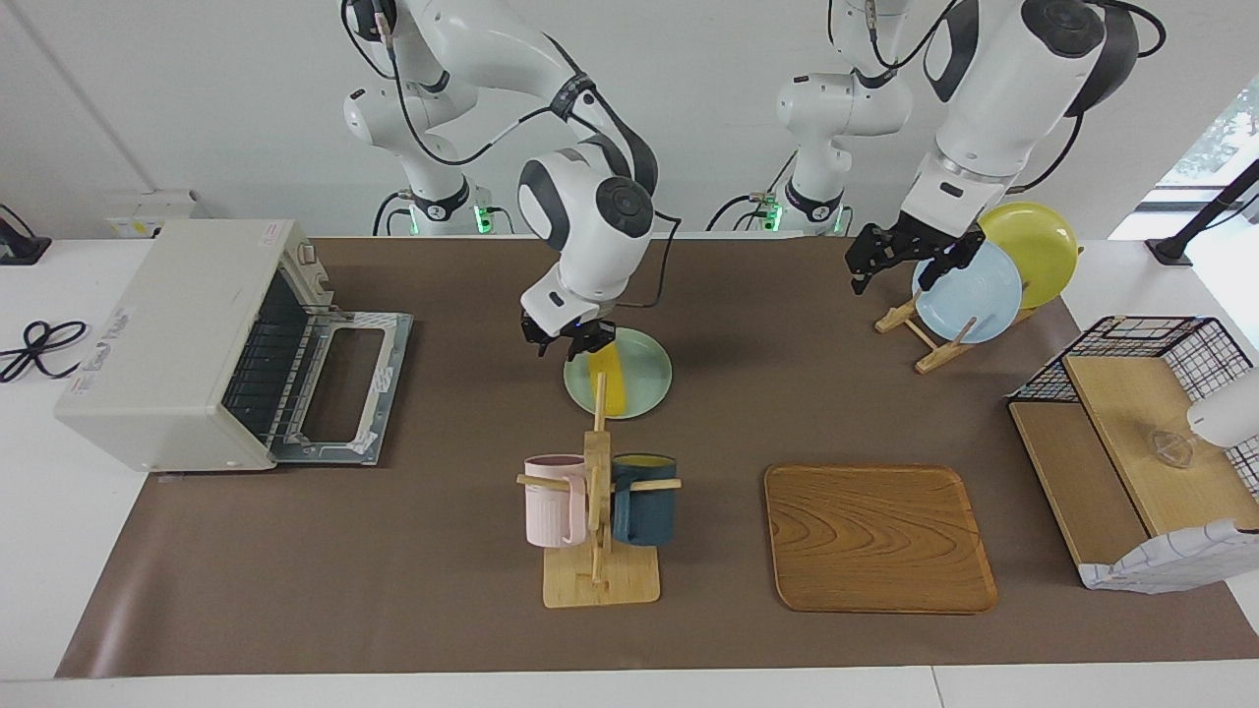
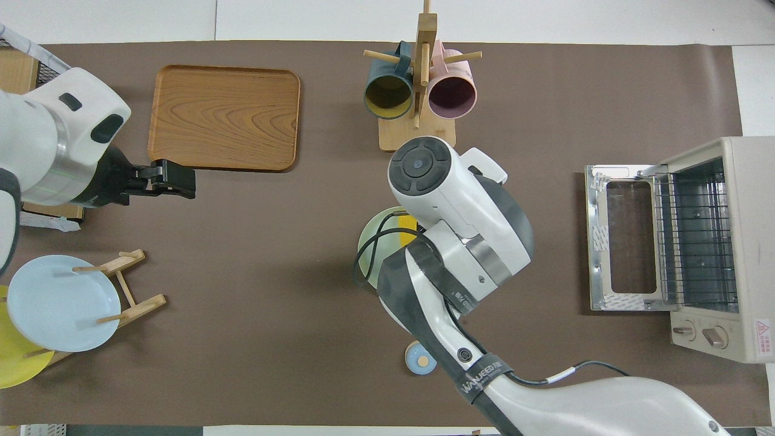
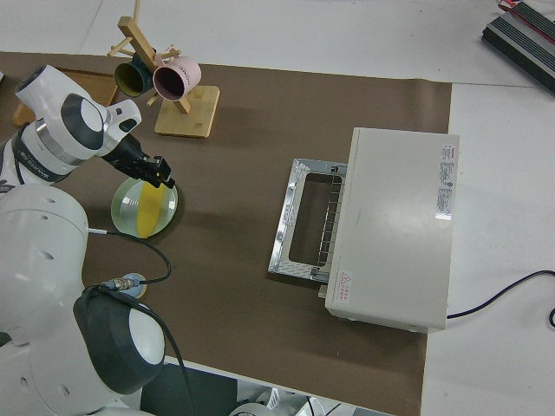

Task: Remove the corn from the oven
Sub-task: 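Grasp the yellow corn with the left gripper while the right gripper withdraws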

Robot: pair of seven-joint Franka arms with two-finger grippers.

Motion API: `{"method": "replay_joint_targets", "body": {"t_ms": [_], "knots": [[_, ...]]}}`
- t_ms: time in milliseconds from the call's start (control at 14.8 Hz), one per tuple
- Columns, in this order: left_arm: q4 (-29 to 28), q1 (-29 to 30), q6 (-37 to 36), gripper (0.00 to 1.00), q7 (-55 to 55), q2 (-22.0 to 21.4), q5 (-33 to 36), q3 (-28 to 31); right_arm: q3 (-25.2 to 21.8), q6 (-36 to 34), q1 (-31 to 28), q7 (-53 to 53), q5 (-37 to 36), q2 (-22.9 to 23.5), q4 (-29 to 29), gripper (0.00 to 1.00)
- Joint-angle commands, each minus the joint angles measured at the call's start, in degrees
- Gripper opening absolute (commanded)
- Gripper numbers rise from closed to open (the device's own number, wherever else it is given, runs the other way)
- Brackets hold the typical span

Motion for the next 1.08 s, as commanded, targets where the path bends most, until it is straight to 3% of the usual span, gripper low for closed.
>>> {"method": "replay_joint_targets", "body": {"t_ms": [0,202,539,875,1010], "knots": [[-3.4,-3.8,4.2,1.0,-3.0,-0.4,-1.3,0.6,0.6,4.0,-3.0,-0.1,-0.8,-2.7,-6.9,0.0],[-3.7,-10.5,8.8,1.0,-10.2,3.7,-2.1,0.6,0.6,7.8,-5.5,-0.3,-2.1,-3.4,-11.9,0.0],[-3.8,-20.7,21.6,1.0,-22.3,13.4,-2.1,0.7,0.7,8.4,-9.2,-1.0,-4.0,-3.3,-13.2,0.0],[-3.8,-27.4,28.7,1.0,-23.5,21.0,-1.3,0.8,0.7,11.8,-12.3,-2.3,-5.9,-3.3,-16.3,0.0],[-3.8,-28.0,29.1,1.0,-22.6,21.7,-1.2,0.7,0.7,11.9,-14.1,-6.5,-7.1,-3.3,-16.7,0.0]]}}
